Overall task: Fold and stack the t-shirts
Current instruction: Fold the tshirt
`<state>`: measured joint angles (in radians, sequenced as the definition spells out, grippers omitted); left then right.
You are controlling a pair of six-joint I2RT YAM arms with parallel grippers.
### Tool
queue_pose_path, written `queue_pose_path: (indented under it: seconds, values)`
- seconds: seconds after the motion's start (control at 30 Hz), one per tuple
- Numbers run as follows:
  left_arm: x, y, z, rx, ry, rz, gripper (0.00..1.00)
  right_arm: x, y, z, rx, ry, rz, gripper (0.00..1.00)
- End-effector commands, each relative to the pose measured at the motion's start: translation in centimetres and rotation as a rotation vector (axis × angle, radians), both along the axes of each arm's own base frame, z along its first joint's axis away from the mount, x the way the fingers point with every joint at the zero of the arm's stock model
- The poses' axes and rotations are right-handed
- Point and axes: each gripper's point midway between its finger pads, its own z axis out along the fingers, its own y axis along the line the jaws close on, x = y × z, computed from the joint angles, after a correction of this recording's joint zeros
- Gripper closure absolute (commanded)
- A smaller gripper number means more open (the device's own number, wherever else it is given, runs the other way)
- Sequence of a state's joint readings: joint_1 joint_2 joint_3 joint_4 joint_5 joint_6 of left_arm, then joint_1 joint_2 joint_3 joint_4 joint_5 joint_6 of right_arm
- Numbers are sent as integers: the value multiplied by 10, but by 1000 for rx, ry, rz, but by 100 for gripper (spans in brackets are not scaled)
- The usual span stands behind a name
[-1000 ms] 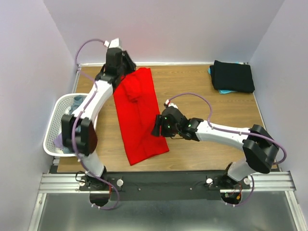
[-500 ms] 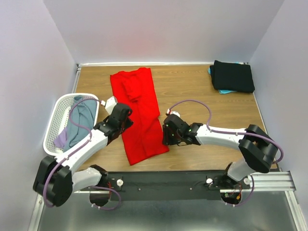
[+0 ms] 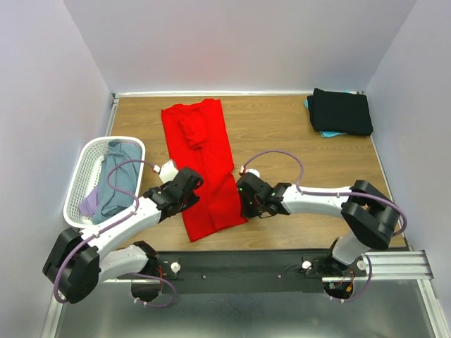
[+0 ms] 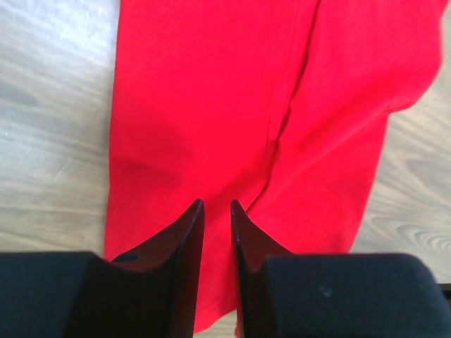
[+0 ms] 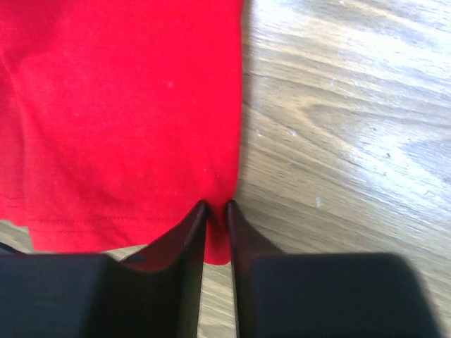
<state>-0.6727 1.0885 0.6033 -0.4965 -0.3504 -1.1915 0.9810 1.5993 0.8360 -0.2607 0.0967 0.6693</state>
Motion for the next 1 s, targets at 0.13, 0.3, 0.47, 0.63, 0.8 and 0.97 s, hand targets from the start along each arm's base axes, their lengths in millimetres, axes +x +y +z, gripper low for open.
queue_pose_path:
  seconds: [0.13, 0.3, 0.47, 0.63, 0.8, 0.97]
  values:
    - [-21, 4, -19, 45, 70, -74, 71, -18, -34, -18, -71, 32, -64, 88]
    - [-24, -2, -29, 51, 92, -133, 71, -26, -43, -14, -33, 41, -121, 88]
    - [-31, -6, -39, 47, 121, -187, 71, -31, -51, -11, -10, 43, -154, 87]
    - [-41, -7, -40, 40, 162, -222, 70, -30, -44, 4, 42, 28, -139, 68]
    - [-43, -12, -14, -16, 118, -239, 62, -20, -29, 36, 99, -33, -99, 64]
    - [-61, -11, -19, -22, 175, -291, 62, -18, -1, 52, 90, -81, -17, 64]
